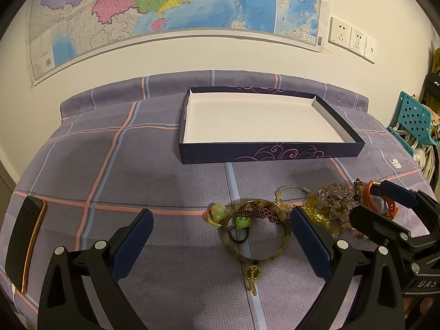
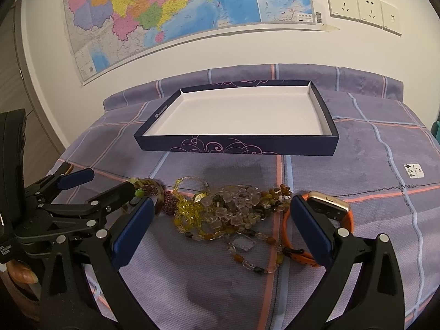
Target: Organize jewelry
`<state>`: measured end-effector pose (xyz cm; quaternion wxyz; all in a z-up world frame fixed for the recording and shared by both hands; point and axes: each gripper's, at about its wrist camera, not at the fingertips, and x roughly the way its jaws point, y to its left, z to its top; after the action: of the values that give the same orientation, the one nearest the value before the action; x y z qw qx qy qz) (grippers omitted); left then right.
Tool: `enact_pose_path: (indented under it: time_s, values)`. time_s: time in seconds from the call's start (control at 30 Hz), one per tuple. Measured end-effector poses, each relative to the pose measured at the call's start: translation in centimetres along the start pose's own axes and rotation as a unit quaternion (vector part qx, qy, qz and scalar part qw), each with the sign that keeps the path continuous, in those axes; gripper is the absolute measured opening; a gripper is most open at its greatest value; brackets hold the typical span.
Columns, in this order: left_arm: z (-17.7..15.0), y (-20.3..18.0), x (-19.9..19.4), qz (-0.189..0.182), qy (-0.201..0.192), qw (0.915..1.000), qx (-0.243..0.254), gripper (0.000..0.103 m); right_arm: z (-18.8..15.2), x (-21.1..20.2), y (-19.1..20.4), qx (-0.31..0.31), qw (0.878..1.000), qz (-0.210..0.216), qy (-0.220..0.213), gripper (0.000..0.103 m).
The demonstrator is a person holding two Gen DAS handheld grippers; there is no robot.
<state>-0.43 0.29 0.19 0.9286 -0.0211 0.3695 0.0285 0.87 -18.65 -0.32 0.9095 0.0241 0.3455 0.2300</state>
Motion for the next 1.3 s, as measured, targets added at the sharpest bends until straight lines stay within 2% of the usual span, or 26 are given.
enact_pose_path:
  time_s: [0.23,0.5,0.57,0.77,0.9,0.93,0.97,1.07,1.17,1.23,1.3]
  values:
    - [-0.1,-0.1,0.0,-0.002,0.001,1.0,0.0,0.096,0.0,-0.1,0.2,-0.021,1.0,-0.013,-0.007,0.097]
    - [-0.2,-0.1,0.2,-0.005,0.004,1.0,0.001,0.096,0.1,-0.3,-0.1,-0.007,1.0,-0.008,0.025,0.097]
    - [-0.2,0.0,0.2,-0.004,0.004,1.0,0.001,0.096,0.2,-0.7,-0.3,-0.017,1.0,-0.011,-0.007,0.097]
    - [-0.5,0.6,0.6,-0.008,0.009,0.9999,0.004,0.096,-0.1,-1.9,-3.0,0.001,0.999,-0.048,-0.024,0.097]
    - [-0.6,1.1,0.9,-0.014,0.01,0.9998,0.004,0.096,-0.7,-2.5,-5.9,0.034,0.997,-0.065,-0.017,0.087]
    - [-0.5,1.2,0.9,-0.016,0.011,0.9998,0.004,0.096,-1.0,-2.1,-6.6,0.058,0.997,-0.055,-0.002,0.085]
    - [-0.5,1.4,1.0,-0.022,0.012,0.9997,0.005,0.096,-1.1,-2.1,-7.0,0.061,0.996,-0.066,0.016,0.084]
    - [-0.6,1.7,1.1,-0.027,0.015,0.9995,0.008,0.096,-1.6,-1.9,-8.8,0.097,0.992,-0.063,0.046,0.075]
    - [-0.7,2.1,1.2,-0.041,0.022,0.9989,0.01,0.095,-1.9,-1.8,-9.8,0.114,0.99,-0.059,0.053,0.062]
    - [-0.8,2.3,1.2,-0.049,0.026,0.9983,0.016,0.092,-1.9,-1.6,-10.2,0.119,0.99,-0.051,0.05,0.05]
    - [-1.0,2.3,1.2,-0.057,0.03,0.9976,0.025,0.086,-1.9,-1.4,-10.3,0.114,0.991,-0.052,0.051,0.044]
